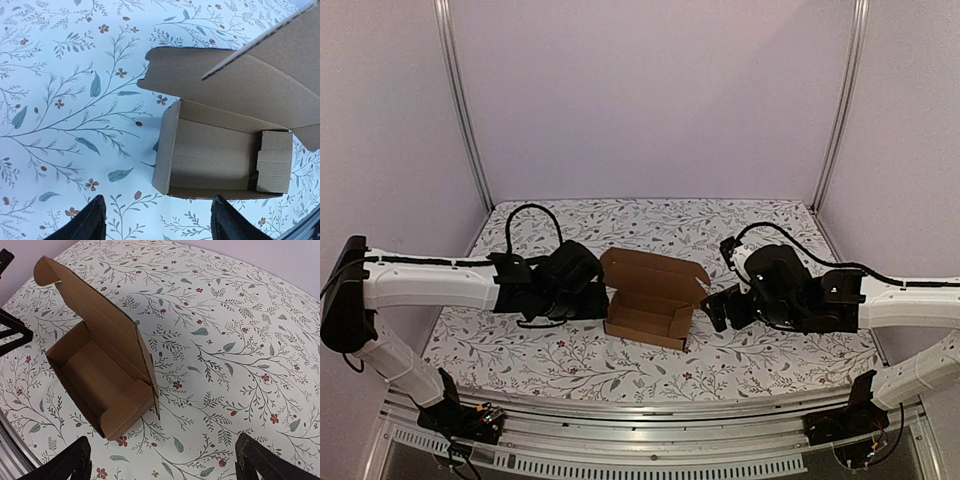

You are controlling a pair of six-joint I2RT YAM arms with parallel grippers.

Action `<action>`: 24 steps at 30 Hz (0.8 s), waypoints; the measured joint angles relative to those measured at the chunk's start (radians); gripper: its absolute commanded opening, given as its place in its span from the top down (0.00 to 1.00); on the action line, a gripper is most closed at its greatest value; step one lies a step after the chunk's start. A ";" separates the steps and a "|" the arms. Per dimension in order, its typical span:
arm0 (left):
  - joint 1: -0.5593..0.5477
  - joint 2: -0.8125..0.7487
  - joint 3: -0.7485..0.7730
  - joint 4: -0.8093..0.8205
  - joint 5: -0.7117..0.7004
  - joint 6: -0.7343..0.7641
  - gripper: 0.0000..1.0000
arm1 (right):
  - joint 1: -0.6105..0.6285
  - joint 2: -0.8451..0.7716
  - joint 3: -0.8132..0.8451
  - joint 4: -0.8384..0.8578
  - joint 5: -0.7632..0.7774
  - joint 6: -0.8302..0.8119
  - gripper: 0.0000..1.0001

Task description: Fold the paper box

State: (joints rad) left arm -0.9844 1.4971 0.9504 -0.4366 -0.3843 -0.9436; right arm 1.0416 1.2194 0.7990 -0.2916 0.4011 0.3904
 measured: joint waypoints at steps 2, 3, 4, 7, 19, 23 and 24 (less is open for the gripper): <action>0.014 -0.006 -0.006 0.024 0.030 0.050 0.30 | 0.000 0.000 0.000 0.000 -0.001 0.003 0.01; 0.025 -0.005 -0.008 0.042 0.049 0.077 0.30 | 0.000 0.000 0.000 0.000 -0.002 0.005 0.01; 0.037 -0.002 -0.010 0.057 0.069 0.103 0.30 | 0.000 0.000 0.000 0.000 -0.003 0.009 0.01; 0.069 0.020 -0.009 0.101 0.123 0.168 0.31 | 0.000 0.001 0.000 0.000 -0.003 0.023 0.01; 0.096 0.229 0.021 0.171 0.158 0.255 0.47 | 0.006 0.013 -0.035 0.006 -0.010 0.122 0.01; 0.098 0.243 0.031 0.191 0.137 0.252 0.50 | 0.040 0.031 -0.054 0.014 0.004 0.163 0.01; 0.099 0.246 0.032 0.193 0.133 0.251 0.51 | 0.050 0.035 -0.057 0.017 0.009 0.172 0.01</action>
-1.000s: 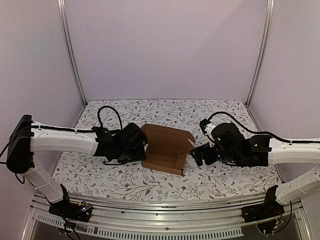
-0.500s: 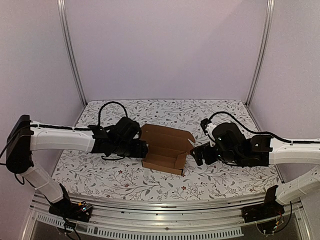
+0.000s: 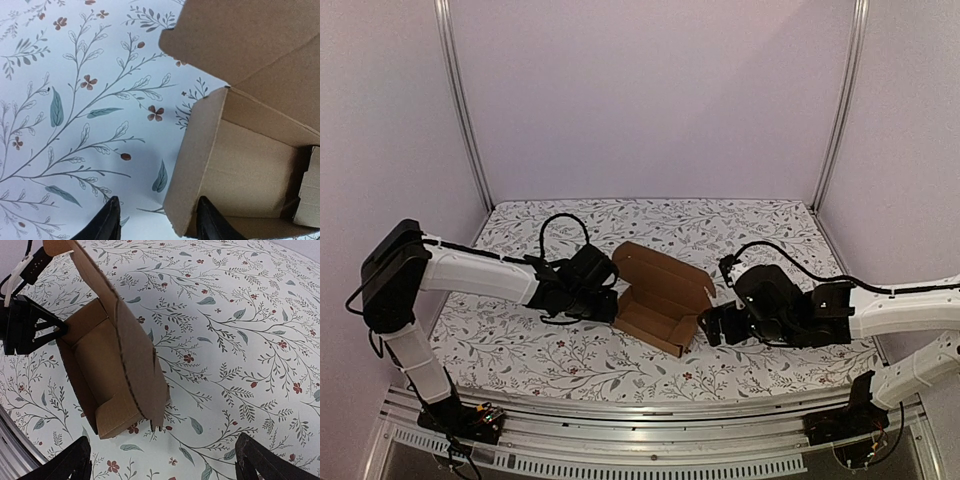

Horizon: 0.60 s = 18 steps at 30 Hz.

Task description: Fold the paper box

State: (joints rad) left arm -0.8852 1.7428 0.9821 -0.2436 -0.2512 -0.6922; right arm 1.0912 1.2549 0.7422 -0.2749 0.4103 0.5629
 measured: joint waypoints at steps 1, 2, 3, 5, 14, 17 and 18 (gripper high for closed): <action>0.000 0.003 0.000 0.003 -0.002 -0.002 0.52 | 0.012 0.006 -0.003 0.003 0.008 0.013 0.01; 0.000 0.005 0.000 0.006 -0.004 -0.006 0.53 | 0.023 0.011 -0.004 0.008 0.016 0.026 0.01; 0.000 0.005 0.000 0.008 -0.004 -0.010 0.54 | 0.032 0.017 -0.005 0.013 0.027 0.041 0.01; 0.000 0.005 0.000 0.015 -0.005 -0.015 0.54 | 0.045 0.025 -0.011 0.025 0.049 0.073 0.01; 0.000 -0.070 -0.029 0.010 -0.008 -0.021 0.49 | 0.064 0.029 -0.050 0.061 0.109 0.177 0.04; 0.000 -0.133 -0.033 -0.004 -0.009 -0.018 0.45 | 0.065 0.029 -0.050 0.072 0.111 0.182 0.10; 0.000 -0.154 -0.035 -0.008 -0.011 -0.015 0.44 | 0.066 0.029 -0.050 0.076 0.111 0.182 0.12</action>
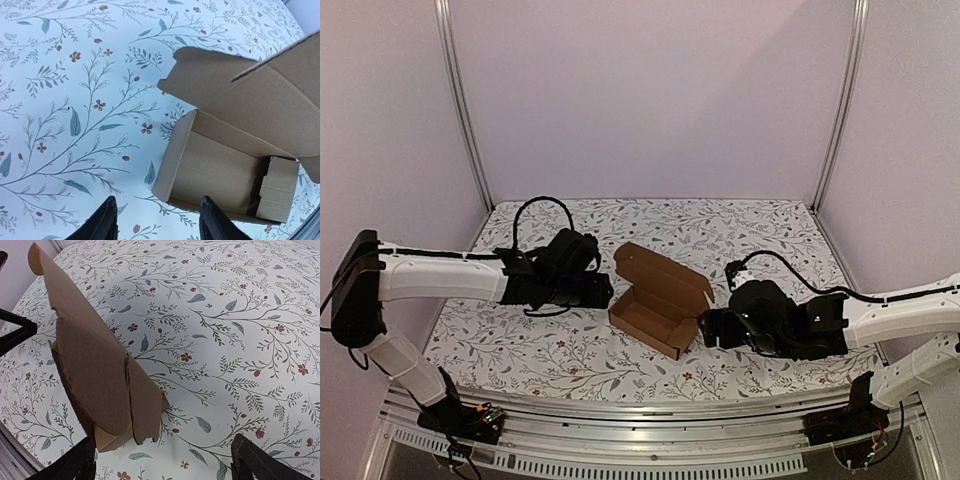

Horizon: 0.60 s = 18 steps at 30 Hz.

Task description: Fold the paper box

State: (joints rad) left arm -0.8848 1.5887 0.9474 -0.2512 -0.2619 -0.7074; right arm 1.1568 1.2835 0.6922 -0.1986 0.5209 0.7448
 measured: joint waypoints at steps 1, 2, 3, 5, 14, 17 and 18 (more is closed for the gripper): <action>0.000 -0.025 -0.002 -0.002 -0.004 0.003 0.44 | 0.001 0.000 -0.001 0.006 0.000 0.001 0.15; 0.000 -0.047 -0.003 -0.004 -0.010 0.008 0.43 | 0.001 -0.002 -0.005 0.014 0.000 0.002 0.17; 0.001 -0.065 -0.003 -0.005 -0.015 0.014 0.43 | 0.001 -0.005 -0.010 0.023 -0.001 0.002 0.19; 0.004 -0.092 -0.002 -0.008 -0.022 0.033 0.42 | 0.002 -0.016 -0.020 0.027 -0.003 -0.003 0.23; 0.100 -0.079 0.014 0.008 0.044 0.193 0.30 | 0.002 -0.108 -0.020 0.019 -0.039 -0.097 0.23; 0.120 -0.043 0.031 0.055 0.089 0.259 0.24 | 0.002 -0.132 -0.018 -0.003 -0.057 -0.130 0.22; 0.125 -0.029 0.035 0.074 0.104 0.283 0.23 | 0.002 -0.140 -0.018 -0.013 -0.064 -0.143 0.22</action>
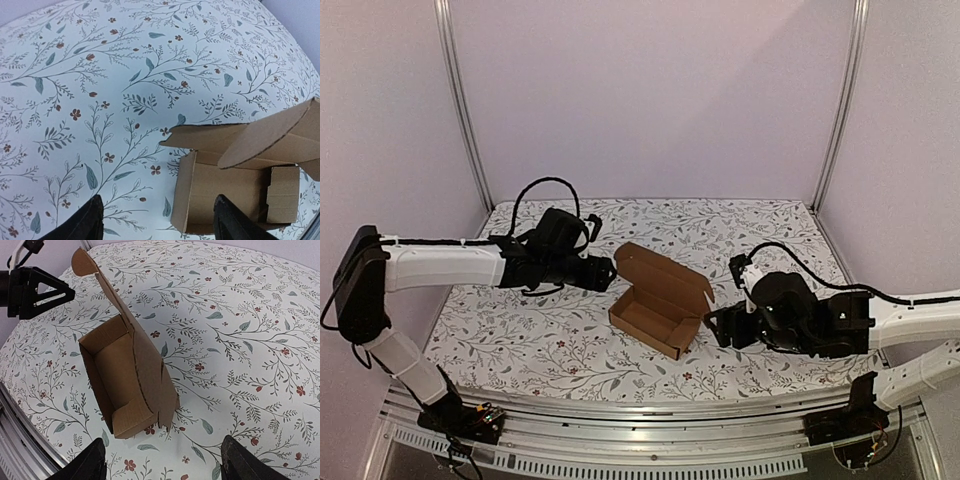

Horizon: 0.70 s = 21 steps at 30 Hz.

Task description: Fold the paper box

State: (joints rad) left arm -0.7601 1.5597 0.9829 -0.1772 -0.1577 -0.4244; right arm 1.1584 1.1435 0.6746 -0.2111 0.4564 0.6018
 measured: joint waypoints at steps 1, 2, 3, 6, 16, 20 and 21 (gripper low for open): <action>0.003 0.014 0.002 0.020 0.018 0.024 0.22 | 0.000 -0.006 0.000 -0.009 -0.007 -0.010 0.21; 0.006 0.026 0.005 0.033 0.029 0.043 0.21 | 0.000 -0.010 0.001 -0.016 -0.014 -0.018 0.20; 0.009 0.040 0.011 0.045 0.045 0.065 0.19 | 0.000 -0.015 0.002 -0.023 -0.023 -0.027 0.20; 0.024 0.081 0.026 0.084 0.079 0.129 0.17 | 0.000 -0.032 0.003 -0.050 -0.043 -0.048 0.19; 0.103 0.127 0.031 0.229 0.219 0.274 0.16 | 0.000 -0.077 0.007 -0.093 -0.089 -0.068 0.19; 0.120 0.172 0.041 0.247 0.293 0.315 0.17 | -0.001 -0.060 0.018 -0.104 -0.085 -0.057 0.23; 0.122 0.183 0.046 0.248 0.313 0.324 0.17 | -0.003 -0.047 0.026 -0.103 -0.084 -0.054 0.24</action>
State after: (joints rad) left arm -0.6376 1.7428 1.0290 0.0711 0.1551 -0.1001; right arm 1.1553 1.0962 0.7002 -0.3145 0.3721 0.5476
